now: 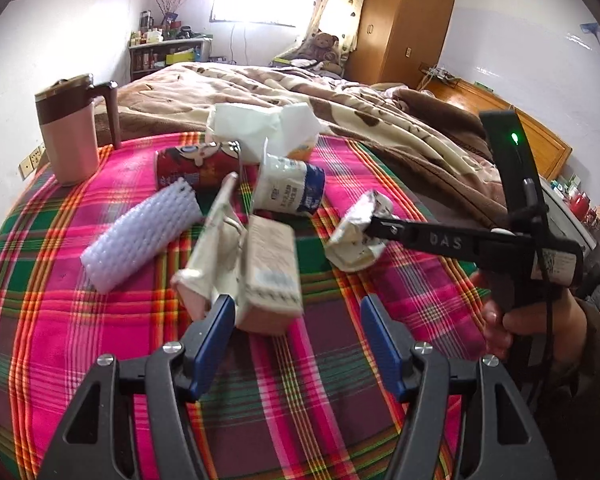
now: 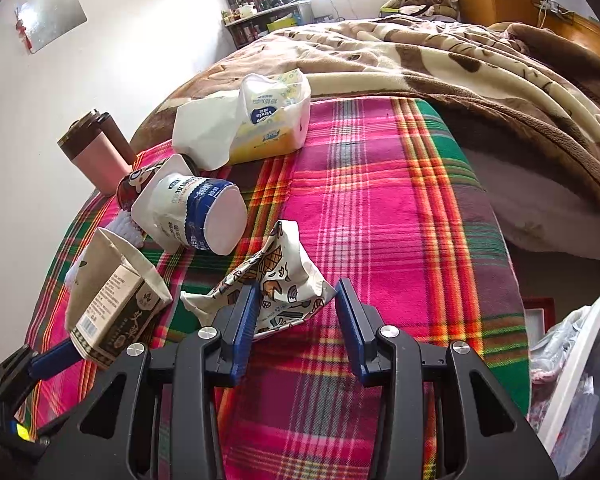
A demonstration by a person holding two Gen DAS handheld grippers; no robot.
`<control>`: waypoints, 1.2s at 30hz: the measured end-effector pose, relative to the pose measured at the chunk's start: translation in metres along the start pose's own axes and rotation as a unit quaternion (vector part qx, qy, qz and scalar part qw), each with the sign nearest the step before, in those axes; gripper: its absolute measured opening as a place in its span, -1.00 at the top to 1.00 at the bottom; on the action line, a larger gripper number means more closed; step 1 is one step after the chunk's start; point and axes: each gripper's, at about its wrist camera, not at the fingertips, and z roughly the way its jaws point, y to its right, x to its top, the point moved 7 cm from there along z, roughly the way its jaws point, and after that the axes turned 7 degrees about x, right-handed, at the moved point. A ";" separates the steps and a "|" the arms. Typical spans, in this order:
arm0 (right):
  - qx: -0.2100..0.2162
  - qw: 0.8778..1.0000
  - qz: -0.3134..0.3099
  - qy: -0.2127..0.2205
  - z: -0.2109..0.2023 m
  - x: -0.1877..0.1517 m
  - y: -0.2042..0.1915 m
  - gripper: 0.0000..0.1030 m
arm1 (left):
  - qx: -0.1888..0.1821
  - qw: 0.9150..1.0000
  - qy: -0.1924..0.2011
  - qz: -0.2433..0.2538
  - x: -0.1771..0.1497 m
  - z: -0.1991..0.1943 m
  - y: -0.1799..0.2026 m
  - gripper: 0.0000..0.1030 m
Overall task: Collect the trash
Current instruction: 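Grasp the crumpled printed wrapper with the right gripper while the left gripper grasps the green box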
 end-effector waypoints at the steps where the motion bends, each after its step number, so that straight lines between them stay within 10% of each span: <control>1: 0.000 1.000 0.001 0.001 -0.002 -0.001 0.001 0.22 | 0.004 1.000 0.009 -0.005 0.003 -0.003 -0.003 -0.31; 28: -0.004 1.000 0.023 0.013 -0.029 -0.018 0.026 0.22 | 0.023 0.998 -0.040 0.035 0.002 0.051 0.025 -0.31; 36: -0.006 1.000 0.020 0.014 -0.033 -0.020 0.027 0.22 | 0.023 0.998 -0.055 0.037 0.001 0.056 0.033 0.34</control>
